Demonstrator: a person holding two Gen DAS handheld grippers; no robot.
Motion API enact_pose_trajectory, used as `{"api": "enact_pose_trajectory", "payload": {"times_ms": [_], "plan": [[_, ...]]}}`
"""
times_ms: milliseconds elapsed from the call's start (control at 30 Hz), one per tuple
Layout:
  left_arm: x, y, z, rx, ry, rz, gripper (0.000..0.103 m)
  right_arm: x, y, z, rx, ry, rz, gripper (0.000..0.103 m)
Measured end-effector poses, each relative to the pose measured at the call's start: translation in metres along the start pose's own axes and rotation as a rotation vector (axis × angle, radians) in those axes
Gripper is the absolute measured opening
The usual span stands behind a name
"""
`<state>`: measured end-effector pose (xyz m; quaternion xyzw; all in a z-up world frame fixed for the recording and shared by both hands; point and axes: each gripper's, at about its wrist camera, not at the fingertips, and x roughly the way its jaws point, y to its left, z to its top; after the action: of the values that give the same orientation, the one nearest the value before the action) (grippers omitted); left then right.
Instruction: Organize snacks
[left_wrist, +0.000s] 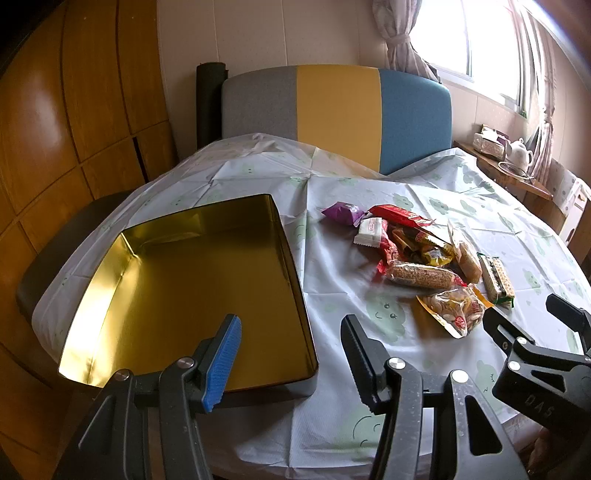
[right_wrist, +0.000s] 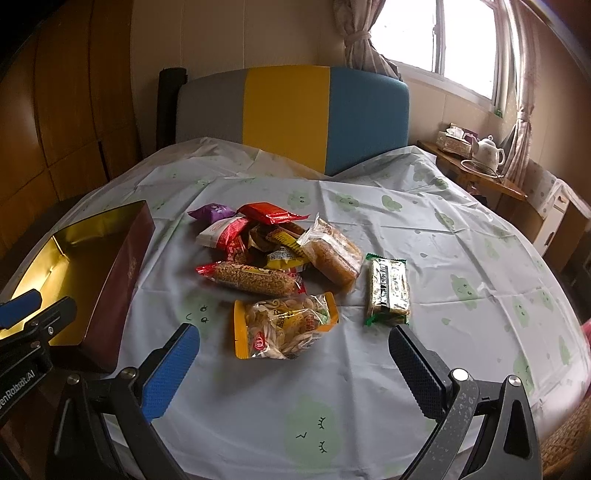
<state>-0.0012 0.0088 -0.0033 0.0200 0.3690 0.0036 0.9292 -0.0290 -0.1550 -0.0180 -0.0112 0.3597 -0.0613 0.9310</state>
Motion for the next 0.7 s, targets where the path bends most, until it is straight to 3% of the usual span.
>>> {"api": "enact_pose_trajectory", "payload": {"times_ms": [700], "plan": [[-0.0034,-0.0049,0.0003,0.015,-0.003,-0.003,0.057,-0.0052,-0.0045,0.0003,0.010,-0.018,-0.004,0.103]]}}
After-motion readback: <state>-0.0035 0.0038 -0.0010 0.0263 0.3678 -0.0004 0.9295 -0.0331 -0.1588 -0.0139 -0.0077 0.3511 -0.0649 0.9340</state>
